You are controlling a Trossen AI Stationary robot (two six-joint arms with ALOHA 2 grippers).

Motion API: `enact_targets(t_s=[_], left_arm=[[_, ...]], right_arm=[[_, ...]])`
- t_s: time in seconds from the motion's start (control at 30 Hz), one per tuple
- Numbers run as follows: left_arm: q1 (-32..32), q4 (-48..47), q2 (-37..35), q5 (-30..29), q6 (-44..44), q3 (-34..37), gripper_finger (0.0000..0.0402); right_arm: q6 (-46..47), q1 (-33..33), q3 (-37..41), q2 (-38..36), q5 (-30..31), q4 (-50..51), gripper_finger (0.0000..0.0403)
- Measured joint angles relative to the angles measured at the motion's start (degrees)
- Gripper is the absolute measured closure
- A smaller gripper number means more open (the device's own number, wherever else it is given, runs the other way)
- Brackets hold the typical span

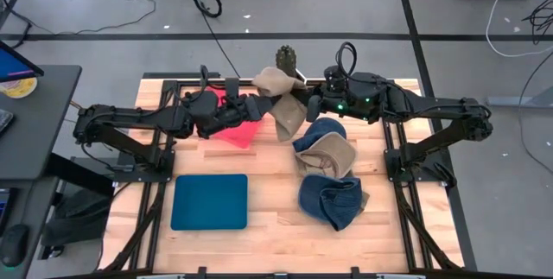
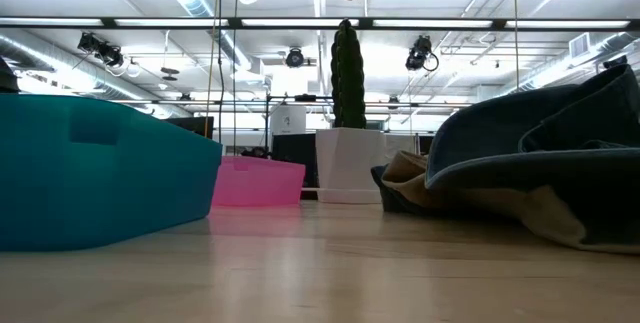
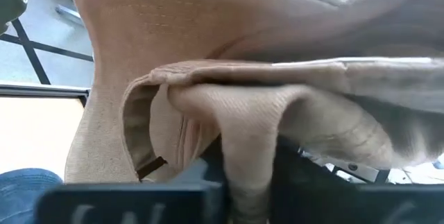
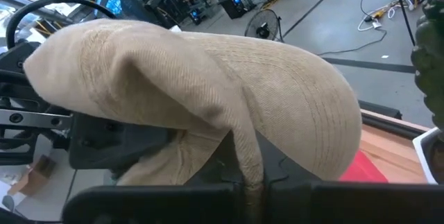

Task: Pick & Place hat
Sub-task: Put the top brown cap into the blue bin

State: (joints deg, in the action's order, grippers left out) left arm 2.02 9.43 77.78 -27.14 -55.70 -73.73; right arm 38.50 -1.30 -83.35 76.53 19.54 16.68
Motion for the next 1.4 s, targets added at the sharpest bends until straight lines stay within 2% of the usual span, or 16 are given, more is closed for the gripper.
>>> enact_targets(t_s=[0.1,0.27,0.37,0.5,0.77,0.97,1.1,1.23,1.33,1.4], left_arm=[[0.0,0.02,0.0,0.02,-0.01,0.0,0.0383],[0.02,0.02,0.0,0.04,0.0,0.0,0.0372],[0.02,0.05,0.0,0.34,0.16,0.0,0.0372],[0.02,1.93,-0.27,3.51,2.4,0.0,0.0383],[0.68,3.43,-0.94,8.04,2.67,0.0,0.0383],[0.85,3.43,-3.21,11.1,4.48,-0.06,0.0383],[0.68,2.75,-5.46,13.63,5.3,-0.13,0.0383],[0.66,0.23,-7.88,17.57,5.4,-0.09,0.0383],[0.66,-3.52,-9.51,20.23,5.42,-0.07,0.0383],[0.75,-7.29,-10.78,20.53,6.04,-0.02,0.0383]], right_arm=[[-0.11,0.0,0.0,0.0,0.01,0.08,0.0403],[-0.63,-0.39,0.0,0.0,-0.01,0.38,0.0402],[-4.04,-0.44,0.0,0.0,-1.0,0.72,0.0386],[-7.98,-0.42,0.0,-0.28,-2.65,1.0,0.0332],[-15.69,-0.6,0.0,-4.01,-4.13,5.83,0.02],[-20.33,-0.61,0.0,-9.06,-8.64,14.84,0.0144],[-23.51,-0.19,0.0,-11.86,-13.4,20.01,0.0137],[-25.05,0.8,0.0,-13.52,-16.62,24.51,0.0149],[-26.61,2.01,0.0,-13.77,-19.11,26.89,0.0176],[-27.8,3.05,0.0,-13.48,-22.24,27.65,0.021]])
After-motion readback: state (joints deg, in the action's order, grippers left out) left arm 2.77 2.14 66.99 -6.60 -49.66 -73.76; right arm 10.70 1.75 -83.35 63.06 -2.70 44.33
